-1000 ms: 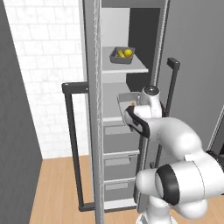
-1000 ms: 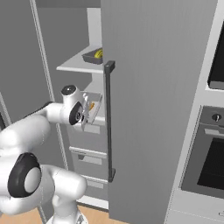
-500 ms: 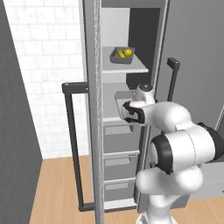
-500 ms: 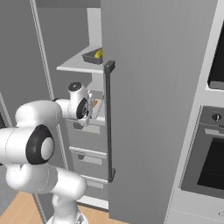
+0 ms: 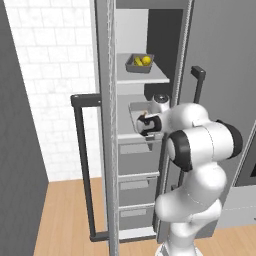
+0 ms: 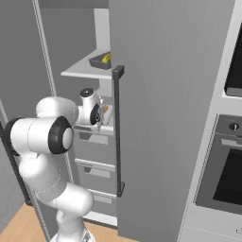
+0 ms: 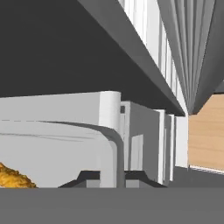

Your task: Take the meat container that has the shrimp and place it on the second highest rack of the freezer. Then take the vegetable container that has the lemon and cucumber and place it on the highest rack of the freezer.

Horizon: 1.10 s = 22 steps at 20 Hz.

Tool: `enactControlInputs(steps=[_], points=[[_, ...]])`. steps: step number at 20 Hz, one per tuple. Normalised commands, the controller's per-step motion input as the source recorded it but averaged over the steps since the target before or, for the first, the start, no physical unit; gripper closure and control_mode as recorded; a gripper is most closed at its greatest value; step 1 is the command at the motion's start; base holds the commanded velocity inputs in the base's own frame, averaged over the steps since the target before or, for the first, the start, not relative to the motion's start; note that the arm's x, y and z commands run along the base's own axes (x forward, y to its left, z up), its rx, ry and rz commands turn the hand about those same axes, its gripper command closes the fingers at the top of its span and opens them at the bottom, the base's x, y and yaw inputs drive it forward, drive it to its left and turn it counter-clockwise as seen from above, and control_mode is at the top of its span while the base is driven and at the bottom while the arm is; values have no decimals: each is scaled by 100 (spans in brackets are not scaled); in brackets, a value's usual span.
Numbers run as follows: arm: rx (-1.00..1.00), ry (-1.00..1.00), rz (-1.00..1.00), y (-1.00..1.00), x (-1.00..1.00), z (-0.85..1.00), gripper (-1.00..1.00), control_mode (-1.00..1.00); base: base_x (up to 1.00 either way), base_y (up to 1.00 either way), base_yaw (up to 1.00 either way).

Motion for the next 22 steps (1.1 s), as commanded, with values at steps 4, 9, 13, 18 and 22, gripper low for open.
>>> enactControlInputs(steps=[4,9,13,18,22], points=[[0,0,0,0,63,-5,100,-100,0,0,0],[0,0,0,0,70,-11,100,-100,0,0,0],[0,0,0,0,65,-27,-100,-100,0,0,0],[0,0,0,0,42,-34,-100,-100,0,0,0],[0,0,0,0,4,-14,-100,-100,0,0,0]])
